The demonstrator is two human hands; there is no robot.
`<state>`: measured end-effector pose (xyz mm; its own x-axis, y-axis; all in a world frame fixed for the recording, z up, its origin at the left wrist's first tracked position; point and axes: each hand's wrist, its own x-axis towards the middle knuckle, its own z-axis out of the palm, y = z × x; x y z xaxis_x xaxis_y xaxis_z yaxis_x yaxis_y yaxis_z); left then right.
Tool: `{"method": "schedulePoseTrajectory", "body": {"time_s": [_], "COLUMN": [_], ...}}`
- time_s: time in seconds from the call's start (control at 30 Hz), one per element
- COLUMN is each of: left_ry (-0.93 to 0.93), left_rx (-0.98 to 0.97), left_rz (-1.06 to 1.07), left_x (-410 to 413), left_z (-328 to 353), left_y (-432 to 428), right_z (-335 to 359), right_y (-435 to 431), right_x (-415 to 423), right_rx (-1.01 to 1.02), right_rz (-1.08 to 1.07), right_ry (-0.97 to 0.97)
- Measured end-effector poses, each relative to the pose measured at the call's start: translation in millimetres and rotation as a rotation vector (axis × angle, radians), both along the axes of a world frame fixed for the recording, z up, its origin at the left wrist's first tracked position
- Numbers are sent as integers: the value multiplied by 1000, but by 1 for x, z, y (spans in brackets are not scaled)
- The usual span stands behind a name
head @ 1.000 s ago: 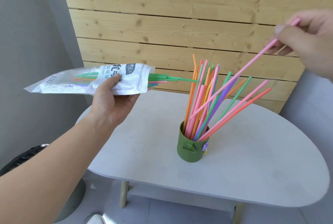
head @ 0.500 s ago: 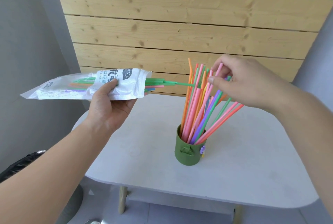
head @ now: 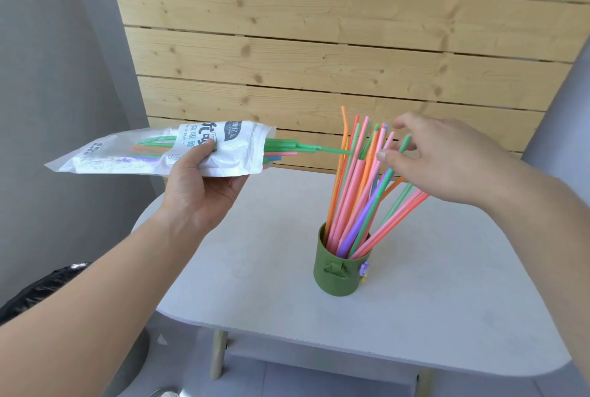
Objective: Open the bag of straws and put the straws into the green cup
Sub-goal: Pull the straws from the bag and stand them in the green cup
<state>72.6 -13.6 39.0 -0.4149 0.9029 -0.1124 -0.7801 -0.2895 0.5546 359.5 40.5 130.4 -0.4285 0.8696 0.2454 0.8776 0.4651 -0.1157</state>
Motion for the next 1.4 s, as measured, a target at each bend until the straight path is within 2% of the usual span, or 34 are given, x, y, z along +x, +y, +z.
{"method": "schedulePoseTrajectory", "body": {"time_s": [0.17,0.37,0.6,0.73,0.83,0.9,1.07,1.17,1.3,1.4], "left_ry": [-3,-7,-17,-12,-25,-35,-44,15,90,126], "left_rx": [5,10,17,22,41,67,136,169,144,121], "left_rz": [-1,-9,-5,-15,-17,-44,-130,-168,-170,-152], "left_x": [0,1,3,8,12,16,31,34,34,31], "left_z": [1,2,4,8,13,18,33,34,32,31], "left_y": [-1,-1,-4,-6,-7,-8,-14,-15,-15,-14], "right_z": [6,5,3,2,2,1,-8,-12,-19,-24], "right_y": [-2,-5,1,3,-5,-14,-26,-27,-24,-20], "right_x": [7,7,11,9,-2,-13,-38,-47,-55,-55], "right_rx": [-29,-74,-74,93,276,308,183,20,-222,-371], "right_rz": [14,27,42,39,135,199,187,173,270,233], "right_ry": [211,97,272,262,392,468,516,683,982,1025]}}
